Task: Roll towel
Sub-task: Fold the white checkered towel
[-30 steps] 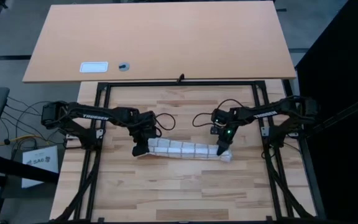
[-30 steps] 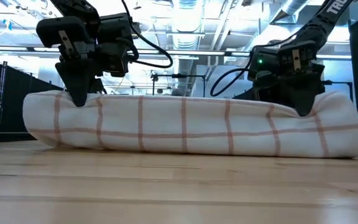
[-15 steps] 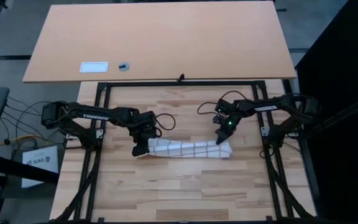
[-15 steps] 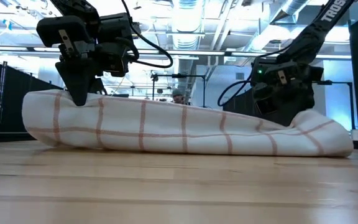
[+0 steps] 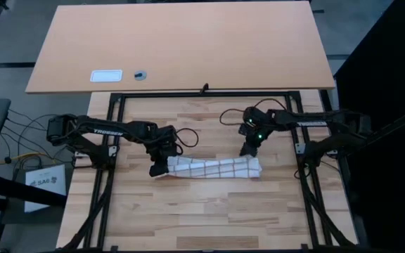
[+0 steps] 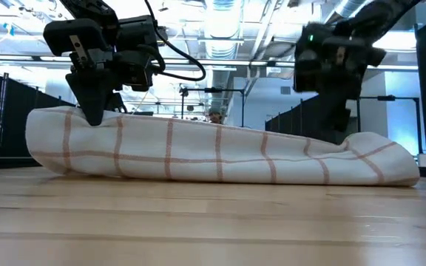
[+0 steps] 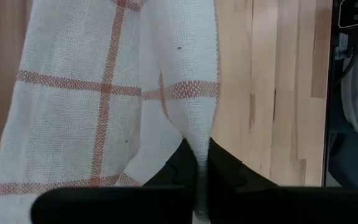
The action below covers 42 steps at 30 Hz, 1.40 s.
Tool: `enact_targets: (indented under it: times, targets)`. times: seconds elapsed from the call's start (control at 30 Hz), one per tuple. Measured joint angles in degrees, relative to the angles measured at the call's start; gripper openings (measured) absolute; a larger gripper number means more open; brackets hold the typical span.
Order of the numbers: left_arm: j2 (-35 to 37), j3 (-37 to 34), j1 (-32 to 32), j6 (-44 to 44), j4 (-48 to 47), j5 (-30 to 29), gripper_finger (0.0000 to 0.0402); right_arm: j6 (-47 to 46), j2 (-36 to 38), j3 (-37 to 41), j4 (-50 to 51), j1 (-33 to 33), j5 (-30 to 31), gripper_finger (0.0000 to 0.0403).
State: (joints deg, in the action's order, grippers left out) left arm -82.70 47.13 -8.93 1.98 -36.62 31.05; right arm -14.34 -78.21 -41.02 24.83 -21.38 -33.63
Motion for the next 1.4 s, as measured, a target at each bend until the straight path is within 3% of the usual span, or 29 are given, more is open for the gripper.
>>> enact_targets:
  times: [0.27, 0.37, 0.5, 0.73, 1.3, 1.4]
  targets:
    - [0.0, 0.0, 0.0, 0.0, 0.1, 0.0, 0.0000, -0.6, -0.5, -0.6, -0.2, 16.4, 8.7, 0.0122]
    - [0.0, 0.0, 0.0, 0.0, 0.1, 0.0, 0.0000, -1.3, -2.4, -0.6, -2.3, 18.9, 11.6, 0.0122]
    - [0.0, 0.0, 0.0, 0.3, 0.1, 0.0, 0.0000, -0.8, -4.8, -0.6, -1.7, 17.5, 17.1, 0.0122]
    - [0.0, 0.0, 0.0, 0.8, 0.1, 0.0, 0.0000, -0.6, -5.5, -0.6, -0.7, 12.1, 17.7, 0.0122]
    - [0.0, 0.0, -0.2, 0.4, 0.1, 0.0, 0.0000, -2.8, -5.5, 3.3, -0.2, 14.7, 17.5, 0.0122]
    - [0.0, 0.0, -0.3, -0.2, 0.2, 3.5, 0.0000, -2.8, -5.5, 3.3, -0.2, 15.3, 17.6, 0.0122]
